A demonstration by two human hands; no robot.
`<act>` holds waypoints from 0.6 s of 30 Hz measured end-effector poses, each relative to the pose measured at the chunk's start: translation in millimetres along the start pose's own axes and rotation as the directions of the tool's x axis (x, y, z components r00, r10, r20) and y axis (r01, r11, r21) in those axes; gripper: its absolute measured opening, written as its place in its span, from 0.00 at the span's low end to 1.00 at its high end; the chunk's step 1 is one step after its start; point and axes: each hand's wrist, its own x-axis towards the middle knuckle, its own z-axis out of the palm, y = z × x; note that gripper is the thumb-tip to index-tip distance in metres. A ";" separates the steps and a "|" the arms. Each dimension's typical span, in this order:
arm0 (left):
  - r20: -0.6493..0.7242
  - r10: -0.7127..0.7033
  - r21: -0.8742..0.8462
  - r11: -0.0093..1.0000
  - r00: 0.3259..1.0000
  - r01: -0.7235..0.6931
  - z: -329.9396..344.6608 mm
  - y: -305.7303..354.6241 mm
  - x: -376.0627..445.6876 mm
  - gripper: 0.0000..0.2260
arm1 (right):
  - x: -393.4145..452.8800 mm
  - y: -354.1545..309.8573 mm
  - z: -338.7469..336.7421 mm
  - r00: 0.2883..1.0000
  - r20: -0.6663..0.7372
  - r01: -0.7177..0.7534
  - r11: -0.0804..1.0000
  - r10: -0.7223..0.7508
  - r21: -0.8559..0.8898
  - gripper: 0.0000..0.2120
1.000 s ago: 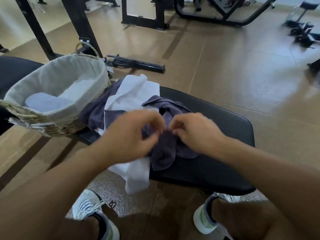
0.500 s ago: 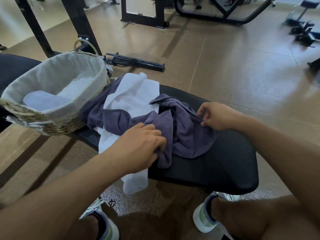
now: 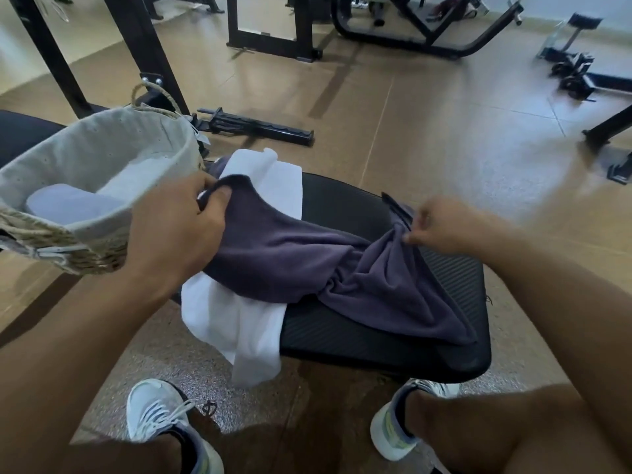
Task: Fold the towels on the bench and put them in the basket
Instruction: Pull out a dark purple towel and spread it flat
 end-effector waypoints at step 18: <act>0.173 -0.150 -0.182 0.966 0.973 0.182 10.7 8.3 -7.0 0.11 | 14.7 -16.9 -1.1 0.976 -0.211 0.213 0.378 -0.047 0.901 0.05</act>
